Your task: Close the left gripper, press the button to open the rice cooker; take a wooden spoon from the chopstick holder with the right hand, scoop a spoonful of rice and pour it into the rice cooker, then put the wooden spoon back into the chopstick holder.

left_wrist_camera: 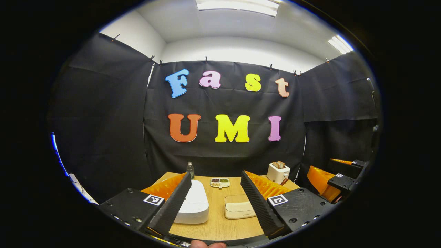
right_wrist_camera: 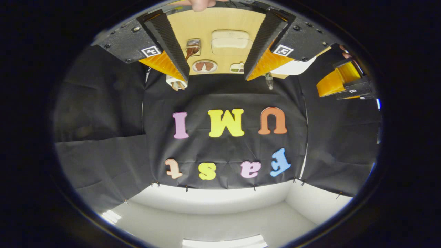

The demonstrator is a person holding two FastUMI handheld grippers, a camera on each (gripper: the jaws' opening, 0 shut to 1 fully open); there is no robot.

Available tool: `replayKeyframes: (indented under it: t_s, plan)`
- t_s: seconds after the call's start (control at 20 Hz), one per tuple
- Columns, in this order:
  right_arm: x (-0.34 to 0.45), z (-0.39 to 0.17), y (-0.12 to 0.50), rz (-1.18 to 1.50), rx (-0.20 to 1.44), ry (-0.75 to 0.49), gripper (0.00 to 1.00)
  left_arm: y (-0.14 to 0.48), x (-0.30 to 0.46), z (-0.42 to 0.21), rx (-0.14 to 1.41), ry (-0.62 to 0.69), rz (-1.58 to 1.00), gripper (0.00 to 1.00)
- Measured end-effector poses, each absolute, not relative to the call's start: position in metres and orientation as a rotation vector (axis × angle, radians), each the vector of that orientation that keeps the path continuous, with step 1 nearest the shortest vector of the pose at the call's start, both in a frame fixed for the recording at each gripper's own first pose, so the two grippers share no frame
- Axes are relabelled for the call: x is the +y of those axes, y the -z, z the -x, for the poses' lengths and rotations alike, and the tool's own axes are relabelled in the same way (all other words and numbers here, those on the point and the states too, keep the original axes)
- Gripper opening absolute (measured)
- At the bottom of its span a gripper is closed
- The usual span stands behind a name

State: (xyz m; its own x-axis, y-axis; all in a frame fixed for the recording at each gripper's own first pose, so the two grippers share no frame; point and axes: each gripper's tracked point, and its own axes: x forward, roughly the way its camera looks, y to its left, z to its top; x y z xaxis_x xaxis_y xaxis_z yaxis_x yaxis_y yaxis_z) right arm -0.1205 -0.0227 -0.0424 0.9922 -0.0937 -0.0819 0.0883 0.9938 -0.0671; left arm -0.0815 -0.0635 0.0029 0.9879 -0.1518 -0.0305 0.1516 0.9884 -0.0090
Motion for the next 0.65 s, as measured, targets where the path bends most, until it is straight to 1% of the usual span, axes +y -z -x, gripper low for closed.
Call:
replayKeyframes:
  t_s: [0.65]
  plan:
    - [-0.019, 0.106, 0.042, 0.062, 0.088, 0.059, 1.00, 0.002, -0.070, 0.069, 0.049, 0.155, 0.002, 0.94]
